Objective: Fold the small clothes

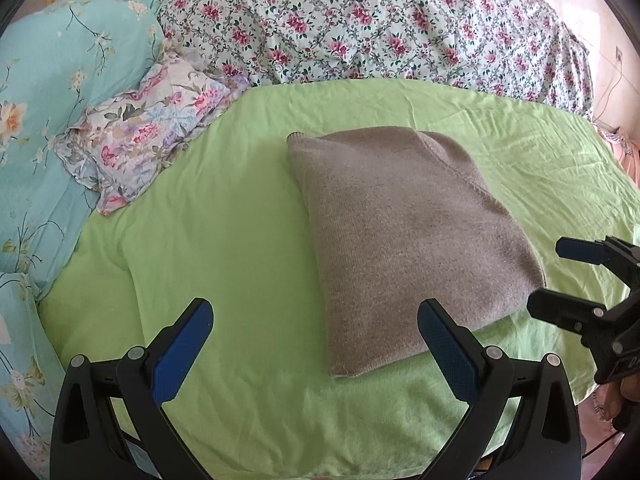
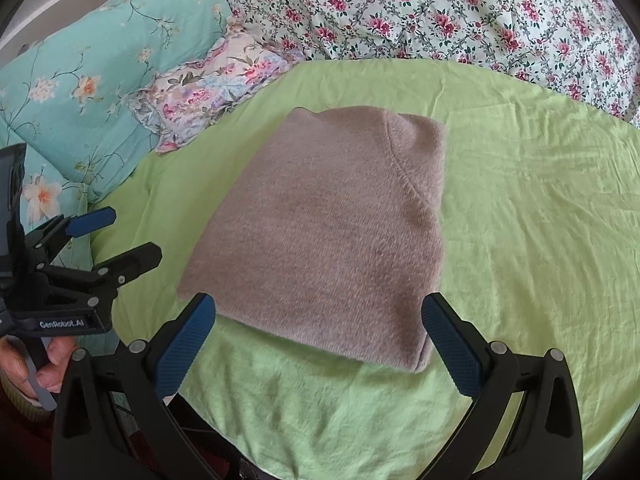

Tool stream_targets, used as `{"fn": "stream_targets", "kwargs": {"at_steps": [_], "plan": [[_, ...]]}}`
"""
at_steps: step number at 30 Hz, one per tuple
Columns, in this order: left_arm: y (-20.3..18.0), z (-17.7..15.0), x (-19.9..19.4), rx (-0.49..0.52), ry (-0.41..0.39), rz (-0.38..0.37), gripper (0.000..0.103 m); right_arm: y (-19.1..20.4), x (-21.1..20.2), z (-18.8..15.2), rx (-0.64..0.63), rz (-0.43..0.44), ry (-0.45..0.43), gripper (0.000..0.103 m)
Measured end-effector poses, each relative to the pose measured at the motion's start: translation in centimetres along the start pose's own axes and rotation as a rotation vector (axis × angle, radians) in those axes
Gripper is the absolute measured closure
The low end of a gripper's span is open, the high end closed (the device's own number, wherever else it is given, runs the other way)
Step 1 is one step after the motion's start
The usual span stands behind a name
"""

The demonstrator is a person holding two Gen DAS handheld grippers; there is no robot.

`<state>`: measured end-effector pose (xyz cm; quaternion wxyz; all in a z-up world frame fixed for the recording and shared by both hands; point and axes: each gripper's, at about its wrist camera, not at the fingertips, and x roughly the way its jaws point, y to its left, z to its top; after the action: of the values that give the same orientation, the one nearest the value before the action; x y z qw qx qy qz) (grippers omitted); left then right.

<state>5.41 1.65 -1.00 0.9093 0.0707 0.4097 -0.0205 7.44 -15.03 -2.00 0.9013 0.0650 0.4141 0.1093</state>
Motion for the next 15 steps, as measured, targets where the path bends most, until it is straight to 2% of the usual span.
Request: {"fn": "stream_targets", "kwargs": {"at_steps": [15], "plan": [[-0.13,1.02,0.59,0.007,-0.006,0.007,0.001,-0.42,0.6,0.97,0.009,0.0,-0.004,0.0]]}}
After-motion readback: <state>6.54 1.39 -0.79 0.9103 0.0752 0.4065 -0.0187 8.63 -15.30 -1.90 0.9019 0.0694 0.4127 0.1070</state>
